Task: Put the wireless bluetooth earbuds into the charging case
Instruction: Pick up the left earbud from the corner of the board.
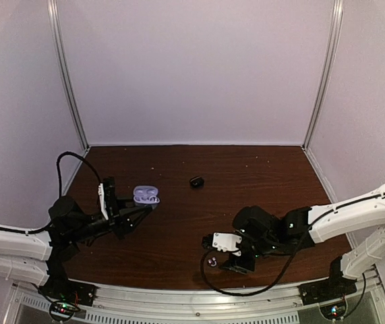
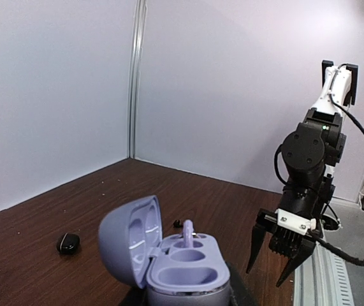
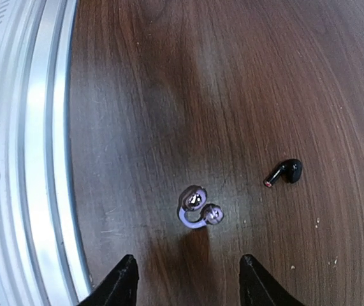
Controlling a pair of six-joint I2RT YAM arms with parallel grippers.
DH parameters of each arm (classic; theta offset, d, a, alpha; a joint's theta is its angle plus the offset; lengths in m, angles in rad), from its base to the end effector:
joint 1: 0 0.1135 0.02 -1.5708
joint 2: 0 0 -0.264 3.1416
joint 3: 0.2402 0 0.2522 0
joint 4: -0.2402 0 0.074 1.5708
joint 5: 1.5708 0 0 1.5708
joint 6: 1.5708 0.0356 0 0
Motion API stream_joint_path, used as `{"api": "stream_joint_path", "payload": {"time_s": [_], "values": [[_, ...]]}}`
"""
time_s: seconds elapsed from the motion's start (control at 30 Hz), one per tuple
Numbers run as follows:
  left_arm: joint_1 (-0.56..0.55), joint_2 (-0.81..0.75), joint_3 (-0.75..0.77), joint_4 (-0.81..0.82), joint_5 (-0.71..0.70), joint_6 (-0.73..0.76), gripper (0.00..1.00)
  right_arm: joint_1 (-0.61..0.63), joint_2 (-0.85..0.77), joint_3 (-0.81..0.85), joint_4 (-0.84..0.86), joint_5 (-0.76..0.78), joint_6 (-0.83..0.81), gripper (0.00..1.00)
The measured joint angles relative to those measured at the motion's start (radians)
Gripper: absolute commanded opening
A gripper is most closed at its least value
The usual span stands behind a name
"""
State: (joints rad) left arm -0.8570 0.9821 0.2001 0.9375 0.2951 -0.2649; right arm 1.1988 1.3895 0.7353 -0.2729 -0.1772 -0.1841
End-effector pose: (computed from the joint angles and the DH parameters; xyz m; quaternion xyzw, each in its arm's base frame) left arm 0.1207 -0.1551 0.2197 0.2944 0.5824 -0.4808 0.5856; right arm 0.0918 0.2526 0.1845 -0.6241 0.7101 0.2265 0.2346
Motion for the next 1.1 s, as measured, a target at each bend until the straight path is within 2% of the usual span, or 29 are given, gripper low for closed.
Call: {"api": "stream_joint_path", "payload": {"time_s": [0.2, 0.47, 0.63, 0.93, 1.1], "values": [[0.0, 0.0, 0.0, -0.014, 0.011, -0.002, 0.0, 0.001, 0.127, 0.001, 0.106, 0.0, -0.081, 0.53], [0.0, 0.0, 0.002, -0.031, 0.022, 0.002, 0.0, 0.0, 0.23, 0.039, 0.124, 0.0, -0.167, 0.5], [0.0, -0.001, 0.002, -0.031, 0.023, 0.004, 0.0, -0.006, 0.258, 0.055, 0.129, 0.002, -0.202, 0.42], [0.0, -0.001, 0.002, -0.031, 0.023, 0.006, 0.0, -0.023, 0.289, 0.083, 0.135, -0.009, -0.231, 0.34], [0.0, 0.002, 0.002, -0.031, 0.023, 0.007, 0.0, -0.03, 0.307, 0.098, 0.137, -0.023, -0.238, 0.25]]}}
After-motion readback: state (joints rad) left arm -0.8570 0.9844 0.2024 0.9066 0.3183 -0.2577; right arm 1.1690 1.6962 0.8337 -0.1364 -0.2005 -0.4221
